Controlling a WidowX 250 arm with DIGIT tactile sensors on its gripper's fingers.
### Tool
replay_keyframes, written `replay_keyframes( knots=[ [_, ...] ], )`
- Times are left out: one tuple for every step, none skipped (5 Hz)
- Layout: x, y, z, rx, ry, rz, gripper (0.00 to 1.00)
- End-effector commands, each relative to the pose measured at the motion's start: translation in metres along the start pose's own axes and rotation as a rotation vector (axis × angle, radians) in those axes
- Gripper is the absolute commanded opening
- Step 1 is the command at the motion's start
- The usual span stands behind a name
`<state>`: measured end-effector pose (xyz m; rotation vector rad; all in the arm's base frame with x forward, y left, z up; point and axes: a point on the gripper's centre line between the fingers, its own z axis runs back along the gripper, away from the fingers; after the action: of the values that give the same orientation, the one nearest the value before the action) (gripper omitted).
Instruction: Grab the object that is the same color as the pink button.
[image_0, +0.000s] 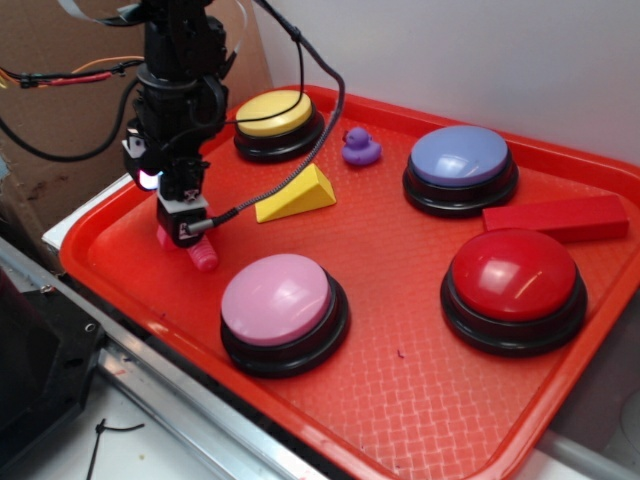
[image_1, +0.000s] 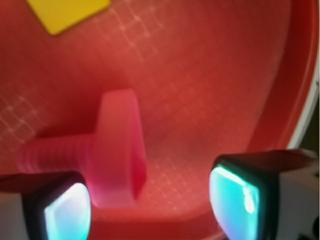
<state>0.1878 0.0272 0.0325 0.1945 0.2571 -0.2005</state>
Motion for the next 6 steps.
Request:
replay_keyframes(
  knots=[
    [-0.001,-0.002,-0.001,0.009,0.0,0.036,0.0],
    [-0.001,-0.003,0.001,0.014,0.001,0.044,0.0],
    [-0.003,-0.005,0.005,0.016,-0.005,0.044,0.0],
    [-0.005,-0.003,0.019,-0.022,-0.032,0.046,0.0],
    [-0.008,-0.003,0.071,-0.145,-0.113,0.155,0.0],
    [-0.023,-0.01,0.123,-0.207,-0.334,0.271,0.0]
  ],
)
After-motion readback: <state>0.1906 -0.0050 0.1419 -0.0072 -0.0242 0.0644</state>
